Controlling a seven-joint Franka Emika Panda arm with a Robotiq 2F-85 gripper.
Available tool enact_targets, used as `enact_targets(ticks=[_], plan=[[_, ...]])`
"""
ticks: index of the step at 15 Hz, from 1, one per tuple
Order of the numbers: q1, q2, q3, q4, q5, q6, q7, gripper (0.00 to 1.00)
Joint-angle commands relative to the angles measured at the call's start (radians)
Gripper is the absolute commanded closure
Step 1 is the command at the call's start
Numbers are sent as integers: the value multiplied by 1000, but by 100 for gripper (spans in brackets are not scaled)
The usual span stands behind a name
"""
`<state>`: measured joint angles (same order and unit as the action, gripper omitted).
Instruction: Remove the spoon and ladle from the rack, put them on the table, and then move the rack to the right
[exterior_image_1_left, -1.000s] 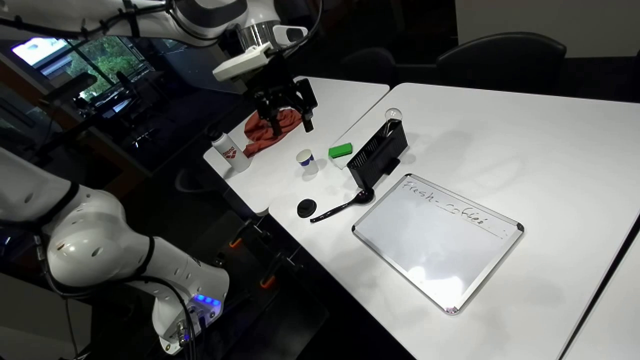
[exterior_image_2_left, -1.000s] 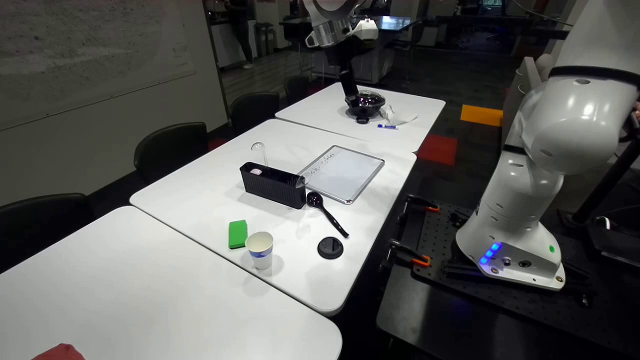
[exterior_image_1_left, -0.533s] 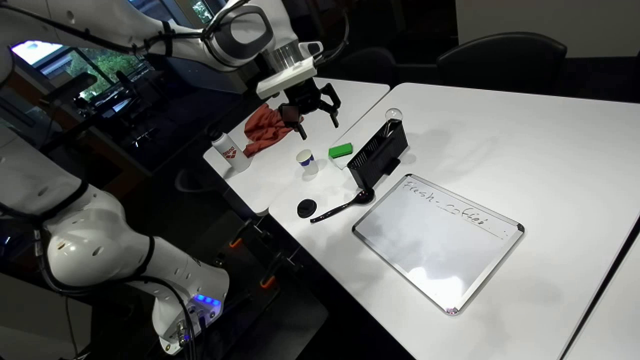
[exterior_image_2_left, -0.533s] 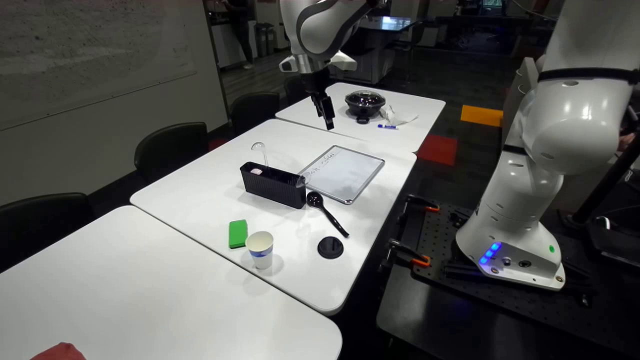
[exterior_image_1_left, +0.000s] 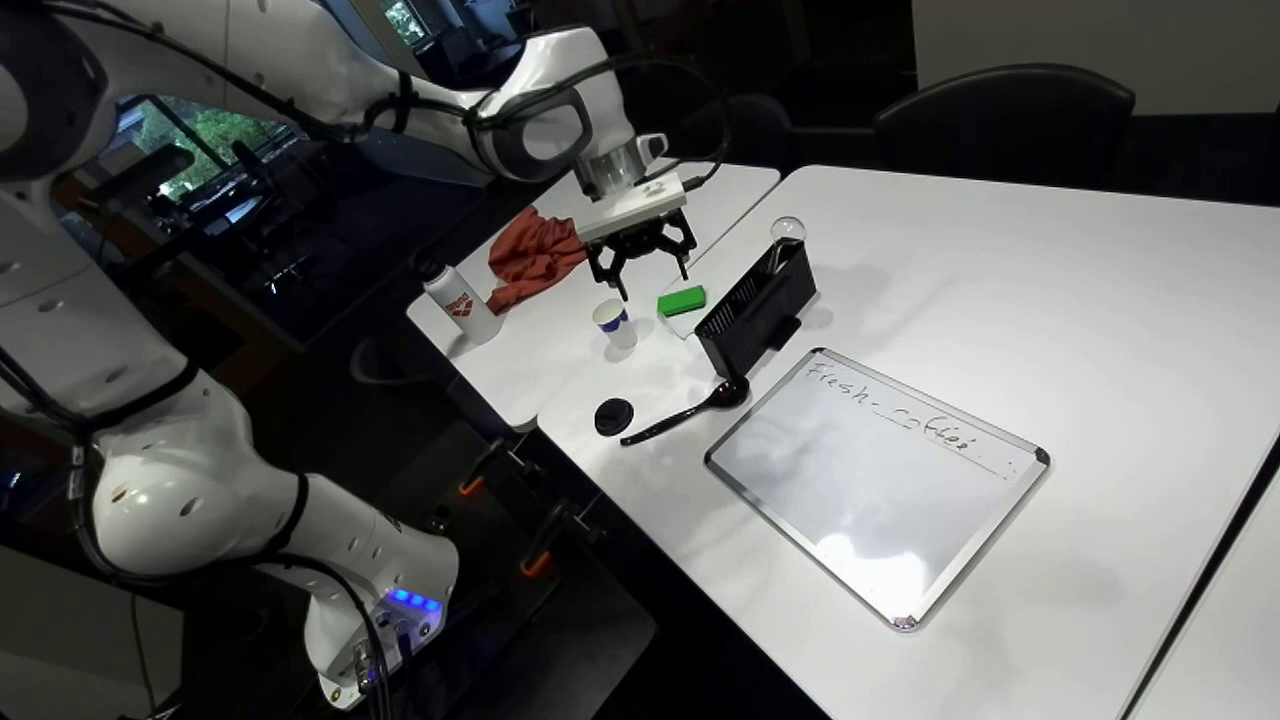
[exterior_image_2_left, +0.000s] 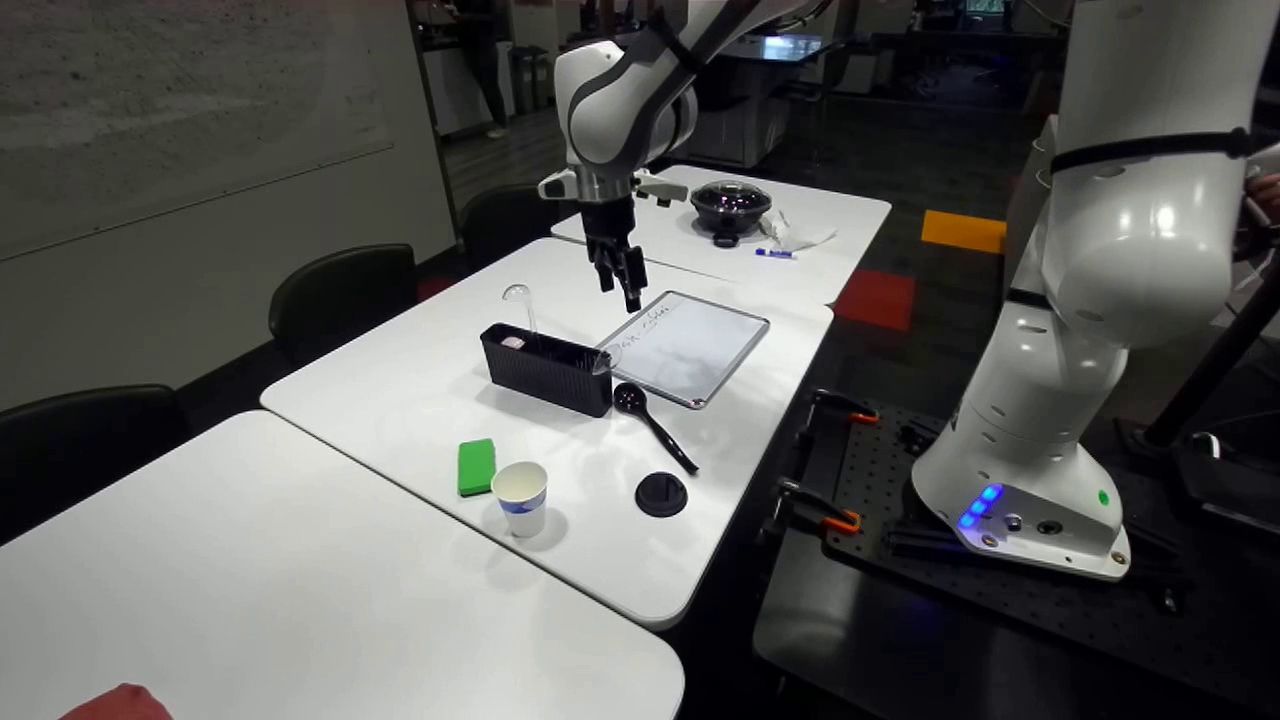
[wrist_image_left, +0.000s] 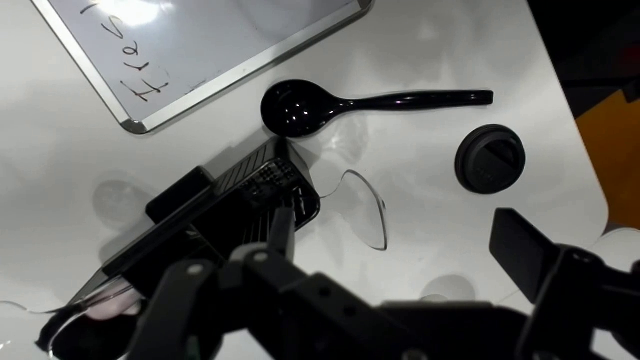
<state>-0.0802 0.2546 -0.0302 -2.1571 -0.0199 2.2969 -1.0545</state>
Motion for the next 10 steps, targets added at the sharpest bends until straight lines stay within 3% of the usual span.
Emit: enact_targets(ticks=[1,10], plan=[[-13,0,13,2,-5,-3,4,0],[-14,53,43,18,42,48,-8,0]])
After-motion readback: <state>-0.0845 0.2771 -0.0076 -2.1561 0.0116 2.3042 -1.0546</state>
